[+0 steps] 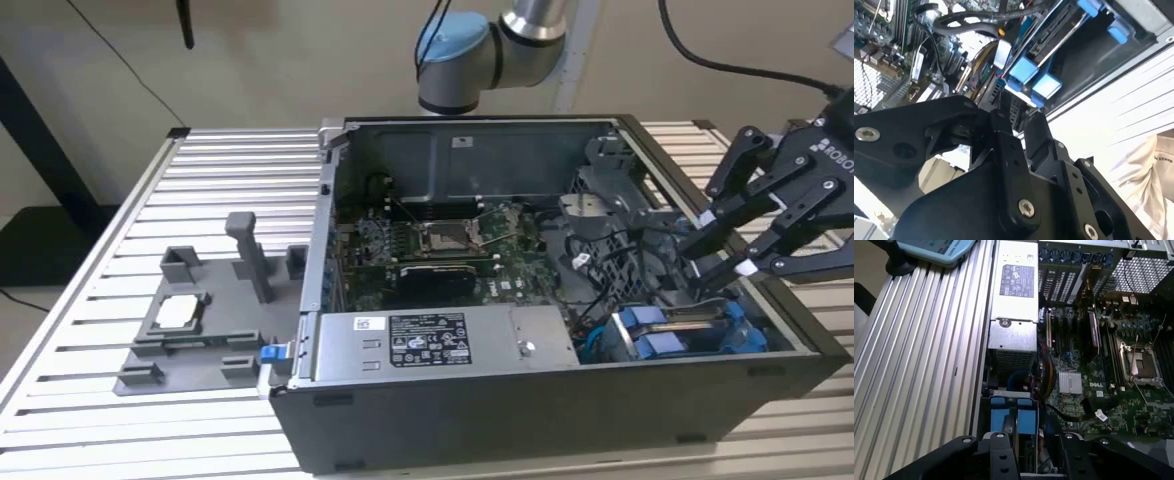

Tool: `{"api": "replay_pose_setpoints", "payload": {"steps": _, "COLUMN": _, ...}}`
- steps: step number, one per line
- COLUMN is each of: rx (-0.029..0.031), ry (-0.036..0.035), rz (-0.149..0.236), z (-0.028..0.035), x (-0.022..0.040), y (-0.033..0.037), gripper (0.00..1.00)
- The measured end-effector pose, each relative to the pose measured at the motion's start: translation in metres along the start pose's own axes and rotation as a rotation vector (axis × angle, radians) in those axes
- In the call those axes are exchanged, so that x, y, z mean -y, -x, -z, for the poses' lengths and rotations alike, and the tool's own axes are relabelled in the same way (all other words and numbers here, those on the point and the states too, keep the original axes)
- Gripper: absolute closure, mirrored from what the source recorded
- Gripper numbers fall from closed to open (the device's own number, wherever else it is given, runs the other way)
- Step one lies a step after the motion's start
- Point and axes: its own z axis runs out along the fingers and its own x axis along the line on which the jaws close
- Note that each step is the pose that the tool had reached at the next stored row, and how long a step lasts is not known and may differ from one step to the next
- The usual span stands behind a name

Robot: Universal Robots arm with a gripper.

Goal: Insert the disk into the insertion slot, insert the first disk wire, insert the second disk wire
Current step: 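Insert the disk into the insertion slot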

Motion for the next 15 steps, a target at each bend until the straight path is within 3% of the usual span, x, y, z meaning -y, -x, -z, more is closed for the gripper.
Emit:
{"api": "replay_pose_setpoints", "payload": {"steps": 2, "rx": 0.0018, "ry": -0.0008, "rz": 0.001, "z": 0.0049, "x": -0.0029, "y": 0.0004, "gripper": 0.61}}
{"api": "replay_pose_setpoints", "payload": {"steps": 3, "rx": 0.0048, "ry": -0.0108, "rz": 0.003, "z": 0.0042, "x": -0.0036, "y": 0.0005, "gripper": 0.61}}
{"api": "replay_pose_setpoints", "payload": {"steps": 6, "rx": 0.0059, "ry": -0.0610, "rz": 0.008, "z": 0.0038, "x": -0.0049, "y": 0.0012, "gripper": 0.61}}
{"api": "replay_pose_setpoints", "payload": {"steps": 8, "rx": 0.0125, "ry": -0.0920, "rz": 0.014, "z": 0.0035, "x": -0.0054, "y": 0.0017, "gripper": 0.61}}
{"api": "replay_pose_setpoints", "payload": {"steps": 10, "rx": 0.0291, "ry": -0.1148, "rz": 0.024, "z": 0.0029, "x": -0.0061, "y": 0.0021, "gripper": 0.61}}
{"api": "replay_pose_setpoints", "payload": {"steps": 13, "rx": 0.0645, "ry": -0.1423, "rz": 0.042, "z": 0.0014, "x": -0.0093, "y": 0.0027, "gripper": 0.61}}
{"api": "replay_pose_setpoints", "payload": {"steps": 15, "rx": 0.0838, "ry": -0.1655, "rz": 0.053, "z": -0.0003, "x": -0.0120, "y": 0.0033, "gripper": 0.61}}
